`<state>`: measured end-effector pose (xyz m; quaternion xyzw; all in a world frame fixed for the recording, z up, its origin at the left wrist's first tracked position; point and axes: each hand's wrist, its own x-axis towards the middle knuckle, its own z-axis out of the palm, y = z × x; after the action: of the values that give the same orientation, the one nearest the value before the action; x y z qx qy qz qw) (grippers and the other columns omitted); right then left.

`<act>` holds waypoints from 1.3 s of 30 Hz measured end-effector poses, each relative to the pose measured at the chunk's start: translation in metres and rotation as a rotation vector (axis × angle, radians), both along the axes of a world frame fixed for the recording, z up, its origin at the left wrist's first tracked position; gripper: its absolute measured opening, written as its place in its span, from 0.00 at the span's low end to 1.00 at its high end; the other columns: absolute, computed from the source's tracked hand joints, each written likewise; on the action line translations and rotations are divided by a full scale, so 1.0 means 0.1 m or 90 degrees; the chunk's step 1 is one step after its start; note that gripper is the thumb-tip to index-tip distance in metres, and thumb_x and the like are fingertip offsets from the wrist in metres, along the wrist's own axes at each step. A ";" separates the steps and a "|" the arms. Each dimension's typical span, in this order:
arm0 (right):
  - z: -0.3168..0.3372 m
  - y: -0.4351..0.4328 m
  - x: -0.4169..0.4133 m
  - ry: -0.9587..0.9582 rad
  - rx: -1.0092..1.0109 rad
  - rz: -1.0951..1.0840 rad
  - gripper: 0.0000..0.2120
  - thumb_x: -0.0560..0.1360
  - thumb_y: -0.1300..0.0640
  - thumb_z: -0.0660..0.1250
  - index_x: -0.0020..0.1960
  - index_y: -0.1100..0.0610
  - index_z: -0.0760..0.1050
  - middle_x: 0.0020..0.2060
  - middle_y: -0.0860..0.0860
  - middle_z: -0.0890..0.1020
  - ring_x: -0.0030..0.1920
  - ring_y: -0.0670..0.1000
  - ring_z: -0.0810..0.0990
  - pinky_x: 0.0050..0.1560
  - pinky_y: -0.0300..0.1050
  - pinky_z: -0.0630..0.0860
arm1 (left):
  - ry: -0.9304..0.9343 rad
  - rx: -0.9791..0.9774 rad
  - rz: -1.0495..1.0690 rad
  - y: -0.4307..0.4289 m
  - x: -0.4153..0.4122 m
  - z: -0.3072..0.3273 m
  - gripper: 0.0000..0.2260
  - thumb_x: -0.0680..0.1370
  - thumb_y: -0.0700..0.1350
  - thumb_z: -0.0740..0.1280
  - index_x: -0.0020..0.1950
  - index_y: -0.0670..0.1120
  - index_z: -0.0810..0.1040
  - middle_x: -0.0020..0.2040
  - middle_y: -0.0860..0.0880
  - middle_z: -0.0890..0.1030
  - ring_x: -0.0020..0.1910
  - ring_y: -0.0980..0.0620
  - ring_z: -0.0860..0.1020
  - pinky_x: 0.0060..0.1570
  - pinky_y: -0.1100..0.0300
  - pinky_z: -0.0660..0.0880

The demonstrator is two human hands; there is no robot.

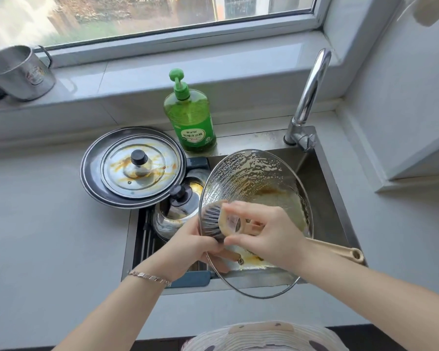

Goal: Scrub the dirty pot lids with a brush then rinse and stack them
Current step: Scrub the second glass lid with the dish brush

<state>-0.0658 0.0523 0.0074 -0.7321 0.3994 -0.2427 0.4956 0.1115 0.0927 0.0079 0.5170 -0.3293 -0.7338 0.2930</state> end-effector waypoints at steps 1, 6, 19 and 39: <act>-0.03 -0.08 -0.05 0.025 0.007 -0.040 0.28 0.65 0.55 0.77 0.60 0.39 0.71 0.51 0.29 0.75 0.52 0.32 0.76 0.55 0.32 0.74 | 0.000 0.003 0.011 0.01 0.02 0.00 0.31 0.67 0.30 0.63 0.66 0.54 0.69 0.52 0.38 0.82 0.43 0.36 0.83 0.32 0.53 0.81; -0.12 -0.13 -0.09 0.048 0.033 -0.161 0.24 0.66 0.54 0.77 0.60 0.43 0.76 0.48 0.41 0.83 0.38 0.33 0.76 0.46 0.34 0.74 | -0.004 0.006 0.060 -0.03 0.02 0.00 0.33 0.65 0.31 0.63 0.65 0.58 0.69 0.49 0.34 0.82 0.41 0.35 0.82 0.31 0.51 0.81; -0.17 0.05 -0.05 0.058 -0.010 -0.088 0.27 0.66 0.51 0.76 0.64 0.46 0.75 0.61 0.43 0.77 0.61 0.39 0.74 0.62 0.41 0.73 | -0.064 -0.026 0.173 -0.10 0.05 0.04 0.15 0.81 0.47 0.56 0.66 0.56 0.71 0.49 0.36 0.83 0.42 0.35 0.82 0.38 0.42 0.79; -0.17 -0.16 -0.21 0.103 0.022 -0.115 0.26 0.66 0.52 0.76 0.61 0.41 0.73 0.59 0.38 0.76 0.51 0.39 0.77 0.55 0.37 0.74 | -0.047 -0.056 0.277 -0.07 0.06 0.07 0.22 0.72 0.55 0.60 0.65 0.53 0.73 0.45 0.35 0.83 0.35 0.40 0.83 0.33 0.43 0.79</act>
<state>-0.0873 0.0360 -0.0096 -0.7019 0.5062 -0.2195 0.4504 0.1172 0.0854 0.0147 0.5891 -0.2522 -0.6191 0.4540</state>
